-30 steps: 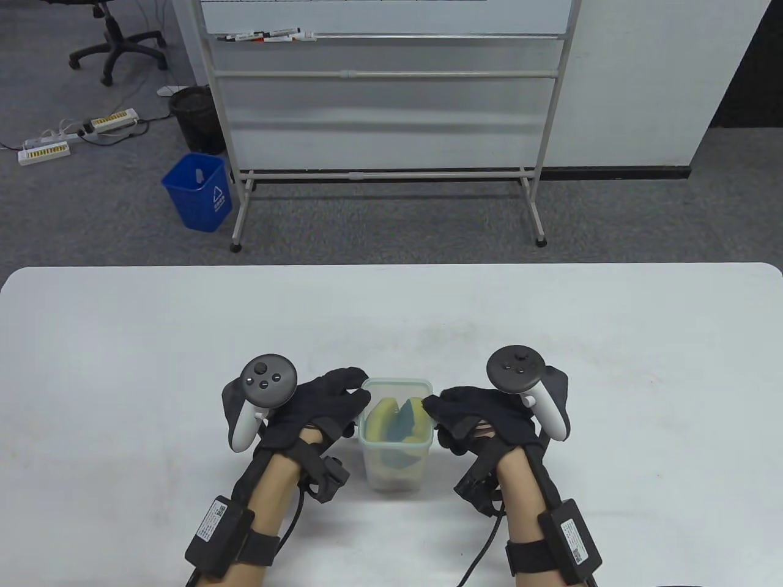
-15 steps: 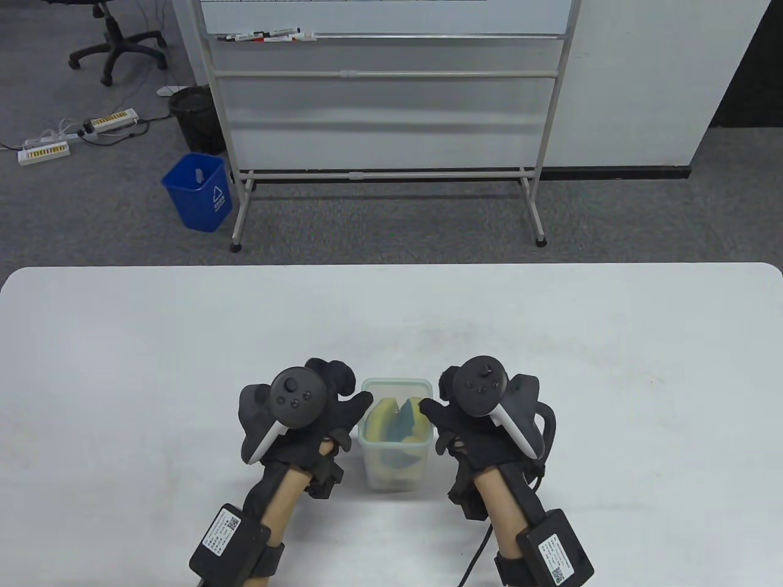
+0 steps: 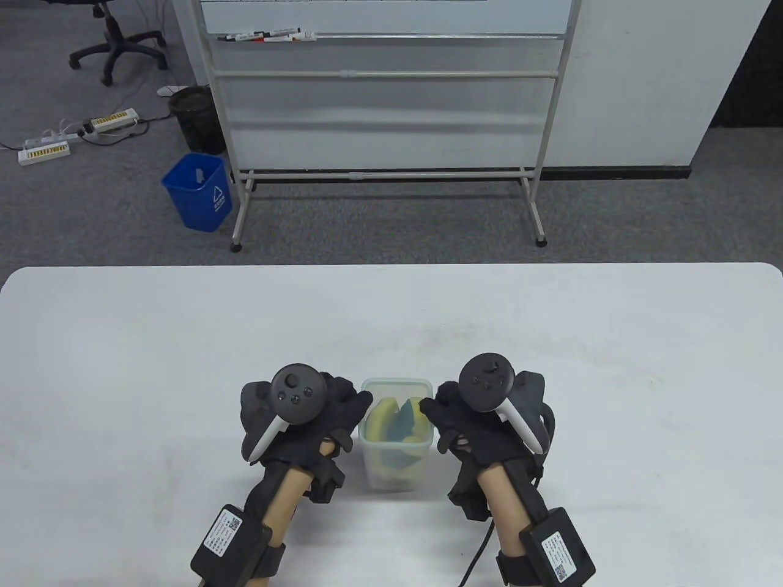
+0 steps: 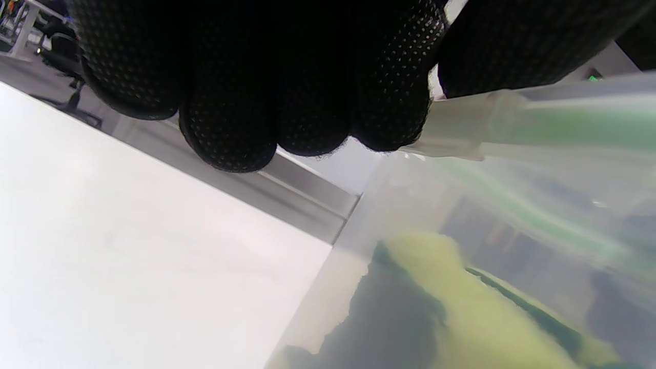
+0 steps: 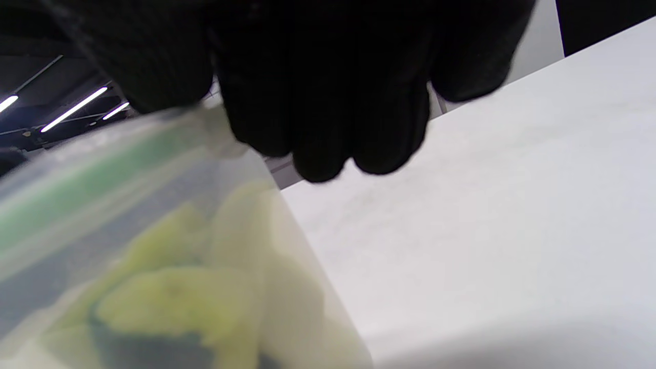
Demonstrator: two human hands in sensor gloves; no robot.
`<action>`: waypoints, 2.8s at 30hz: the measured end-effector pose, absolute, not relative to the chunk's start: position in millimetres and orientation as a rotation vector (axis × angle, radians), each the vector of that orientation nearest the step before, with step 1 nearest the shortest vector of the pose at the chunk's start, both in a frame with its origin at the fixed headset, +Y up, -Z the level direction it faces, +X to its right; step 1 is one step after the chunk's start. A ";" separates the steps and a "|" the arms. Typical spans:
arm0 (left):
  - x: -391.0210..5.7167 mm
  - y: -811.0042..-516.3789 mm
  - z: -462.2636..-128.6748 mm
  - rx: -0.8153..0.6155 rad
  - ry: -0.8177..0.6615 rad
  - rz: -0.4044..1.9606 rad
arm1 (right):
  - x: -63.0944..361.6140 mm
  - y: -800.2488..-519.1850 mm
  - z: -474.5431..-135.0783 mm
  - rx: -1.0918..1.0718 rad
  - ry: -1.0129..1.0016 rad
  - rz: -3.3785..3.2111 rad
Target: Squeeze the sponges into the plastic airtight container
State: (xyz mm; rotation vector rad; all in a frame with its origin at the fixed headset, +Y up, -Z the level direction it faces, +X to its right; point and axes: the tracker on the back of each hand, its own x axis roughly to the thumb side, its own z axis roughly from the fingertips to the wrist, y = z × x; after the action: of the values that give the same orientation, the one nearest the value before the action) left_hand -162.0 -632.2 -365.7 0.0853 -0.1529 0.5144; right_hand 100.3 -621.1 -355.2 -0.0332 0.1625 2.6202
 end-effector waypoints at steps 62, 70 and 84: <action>-208.9 -704.3 -341.4 0.104 -0.258 0.131 | 136.6 -722.1 -345.5 0.189 -0.231 2.944; -209.5 -706.3 -340.7 0.073 -0.257 0.110 | 136.8 -729.4 -349.6 0.167 -0.119 2.994; -207.7 -707.2 -339.6 0.046 -0.254 0.092 | 137.2 -728.5 -347.0 0.140 -0.084 3.004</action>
State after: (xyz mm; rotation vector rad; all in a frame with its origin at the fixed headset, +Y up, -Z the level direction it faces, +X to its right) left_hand -207.7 -707.2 -339.6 0.0463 -0.2540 0.0918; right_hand 137.2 -728.5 -347.0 0.1403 -0.0837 3.0045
